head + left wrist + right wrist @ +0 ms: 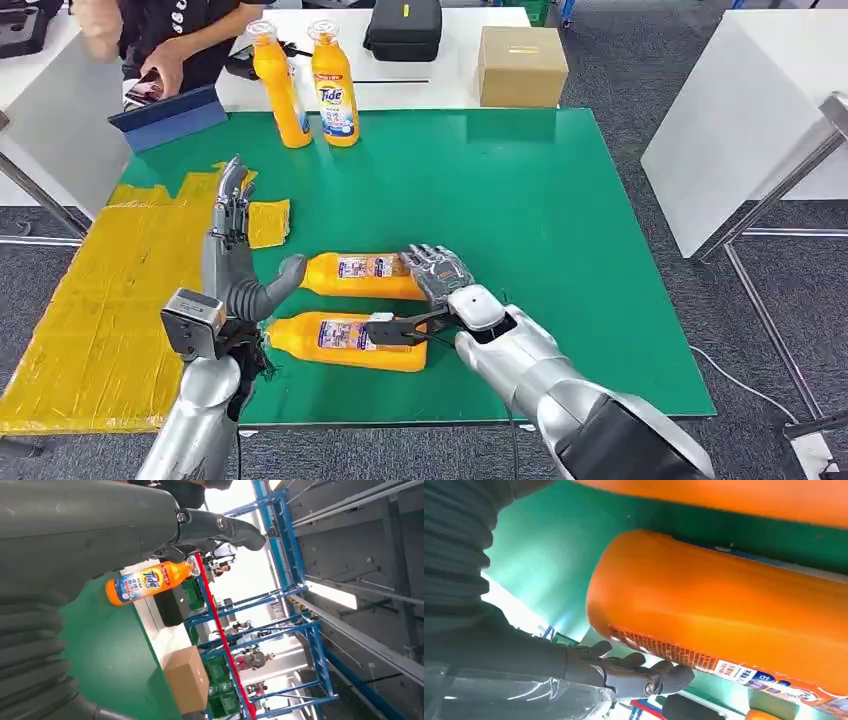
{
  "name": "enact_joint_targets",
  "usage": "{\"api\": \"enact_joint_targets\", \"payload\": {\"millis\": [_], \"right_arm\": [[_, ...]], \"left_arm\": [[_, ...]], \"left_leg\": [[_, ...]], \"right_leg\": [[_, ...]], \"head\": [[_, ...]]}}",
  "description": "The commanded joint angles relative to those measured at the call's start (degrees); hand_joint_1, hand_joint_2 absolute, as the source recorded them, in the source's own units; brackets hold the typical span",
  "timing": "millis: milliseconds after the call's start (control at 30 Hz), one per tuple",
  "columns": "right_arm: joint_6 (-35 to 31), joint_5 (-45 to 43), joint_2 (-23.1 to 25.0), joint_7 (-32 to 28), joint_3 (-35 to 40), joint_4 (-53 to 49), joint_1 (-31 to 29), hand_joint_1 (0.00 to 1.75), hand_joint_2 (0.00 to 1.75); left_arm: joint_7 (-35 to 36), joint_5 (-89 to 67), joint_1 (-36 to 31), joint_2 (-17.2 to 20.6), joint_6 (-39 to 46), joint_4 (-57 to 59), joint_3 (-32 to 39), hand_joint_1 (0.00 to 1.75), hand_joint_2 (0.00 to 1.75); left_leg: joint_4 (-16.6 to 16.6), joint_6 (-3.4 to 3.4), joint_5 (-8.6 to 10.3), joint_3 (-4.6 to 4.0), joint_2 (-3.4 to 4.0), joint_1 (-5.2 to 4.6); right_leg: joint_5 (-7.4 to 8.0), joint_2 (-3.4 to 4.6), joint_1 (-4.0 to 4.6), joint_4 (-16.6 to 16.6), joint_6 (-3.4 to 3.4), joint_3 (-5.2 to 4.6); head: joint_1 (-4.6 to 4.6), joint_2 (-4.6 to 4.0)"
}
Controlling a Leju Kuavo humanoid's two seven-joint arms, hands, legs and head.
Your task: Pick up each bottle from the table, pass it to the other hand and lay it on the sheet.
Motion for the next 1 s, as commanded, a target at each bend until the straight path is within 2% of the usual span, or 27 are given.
{"api": "enact_joint_targets", "payload": {"millis": [33, 433, 467, 500, 533, 667, 733, 867, 900, 1000], "right_arm": [[1.96, 0.5, 0.57, -0.57, 3.67, 2.49, -0.06, 0.0, 1.75], [2.64, 0.47, 0.59, -0.84, 3.72, 2.48, -0.11, 0.03, 1.75], [2.64, 0.47, 0.59, -0.84, 3.72, 2.48, -0.11, 1.33, 1.75], [2.85, 0.49, 0.49, -0.95, 3.73, 2.45, -0.04, 1.52, 1.75], [3.05, 0.48, 0.48, -1.03, 3.7, 2.55, 0.02, 1.62, 1.75], [3.47, 0.63, 0.32, -1.24, 3.83, 2.81, 0.3, 1.69, 1.75], [3.83, 0.98, 0.02, -1.38, 4.23, 3.17, 0.74, 1.64, 1.75], [4.72, 1.72, -0.51, -2.06, 5.09, 3.12, 1.24, 1.66, 1.75], [5.23, 1.43, -0.69, -2.79, 5.0, 2.86, 1.39, 1.61, 1.75], [5.32, 1.4, -0.82, -3.06, 5.02, 2.79, 1.44, 1.64, 1.75]], "left_arm": [[0.35, 0.33, -2.02, 0.31, -0.16, 3.5, -0.33, 0.0, 1.75], [0.45, 0.45, -2.22, 0.23, -0.2, 3.5, -0.04, 0.0, 1.75], [0.45, 0.45, -2.22, 0.23, -0.2, 3.5, -0.04, 0.0, 1.75], [0.46, 0.5, -2.16, 0.12, -0.19, 3.49, 0.11, 0.0, 1.75], [0.47, 0.54, -2.16, 0.08, -0.22, 3.53, 0.15, 0.0, 1.75], [0.46, 0.58, -2.28, -0.01, -0.27, 4.1, 0.18, 0.0, 1.75], [0.35, 0.66, -2.39, 0.1, -0.38, 4.48, 0.21, 0.0, 1.75], [0.13, 0.95, -2.53, 0.34, -0.46, 4.32, 0.5, 0.0, 1.75], [0.09, 1.03, -2.32, 0.42, -0.47, 3.93, 0.61, 0.0, 1.75], [0.09, 1.05, -2.26, 0.47, -0.46, 3.83, 0.68, 0.0, 1.75]], "left_leg": [[-0.06, -0.09, -0.04, 0.18, -0.04, 0.0], [-0.07, -0.11, -0.06, 0.24, -0.04, 0.01], [-0.06, -0.1, -0.05, 0.21, -0.02, 0.02], [-0.05, -0.08, -0.04, 0.18, 0.0, 0.0], [-0.06, -0.12, -0.08, 0.26, -0.03, 0.02], [-0.07, -0.09, -0.03, 0.21, -0.05, 0.01], [-0.1, -0.11, -0.04, 0.28, -0.1, 0.01], [-0.1, -0.09, -0.02, 0.25, -0.08, 0.01], [-0.08, -0.07, -0.01, 0.2, -0.04, 0.03], [-0.08, -0.07, -0.02, 0.25, -0.01, 0.03]], "right_leg": [[-0.07, -0.11, 0.0, -0.04, -0.03, 0.19], [-0.09, -0.13, 0.02, -0.06, -0.06, 0.26], [-0.07, -0.1, 0.03, -0.06, -0.06, 0.23], [-0.05, -0.07, 0.01, -0.04, -0.05, 0.18], [-0.09, -0.13, 0.03, -0.07, -0.06, 0.28], [-0.06, -0.12, 0.02, -0.07, -0.06, 0.22], [-0.08, -0.18, 0.02, -0.09, -0.06, 0.31], [-0.05, -0.16, 0.02, -0.1, -0.06, 0.26], [-0.03, -0.1, 0.04, -0.09, -0.06, 0.21], [-0.02, -0.06, 0.04, -0.1, -0.06, 0.25]], "head": [[0.0, 0.0], [0.0, 0.0], [0.0, 0.0], [0.0, 0.0], [0.0, 0.0], [0.0, 0.0], [0.0, 0.0], [-0.02, 0.0], [0.0, 0.0], [0.0, 0.0]]}}
